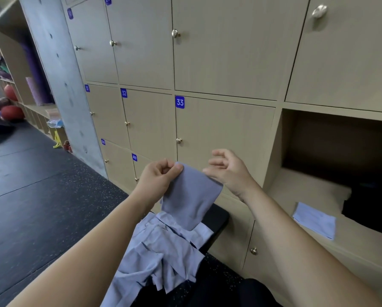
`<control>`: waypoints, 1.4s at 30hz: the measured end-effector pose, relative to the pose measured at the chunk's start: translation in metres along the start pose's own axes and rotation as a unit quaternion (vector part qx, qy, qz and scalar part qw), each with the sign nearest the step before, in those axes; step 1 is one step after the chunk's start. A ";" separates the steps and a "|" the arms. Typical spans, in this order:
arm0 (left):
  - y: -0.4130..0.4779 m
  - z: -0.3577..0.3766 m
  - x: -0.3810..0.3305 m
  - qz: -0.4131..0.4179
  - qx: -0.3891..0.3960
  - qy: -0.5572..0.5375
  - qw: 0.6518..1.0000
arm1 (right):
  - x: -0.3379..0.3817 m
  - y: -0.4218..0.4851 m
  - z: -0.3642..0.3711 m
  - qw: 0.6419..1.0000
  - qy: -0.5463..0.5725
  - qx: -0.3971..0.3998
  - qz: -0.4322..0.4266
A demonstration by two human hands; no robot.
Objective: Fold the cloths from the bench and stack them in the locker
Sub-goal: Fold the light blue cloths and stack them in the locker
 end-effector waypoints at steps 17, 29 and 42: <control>-0.025 0.060 0.036 -0.197 0.019 -0.190 0.962 | -0.043 -0.032 -0.037 0.993 -0.021 -0.118 0.009; -0.029 0.108 0.034 -0.040 -0.072 0.146 0.986 | -0.077 -0.070 -0.077 0.944 -0.160 -0.287 0.012; -0.036 0.192 0.069 -0.165 0.057 -0.035 0.984 | -0.123 -0.105 -0.159 0.935 -0.131 -0.313 0.106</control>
Point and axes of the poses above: each hand's wrist, its own y-axis towards the middle knuckle, its own z-axis out of the palm, x = y × z, the point moved 6 cm from there along y, towards the middle knuckle, and after that the axes turned 2 degrees about -y, right-handed, at the moved point
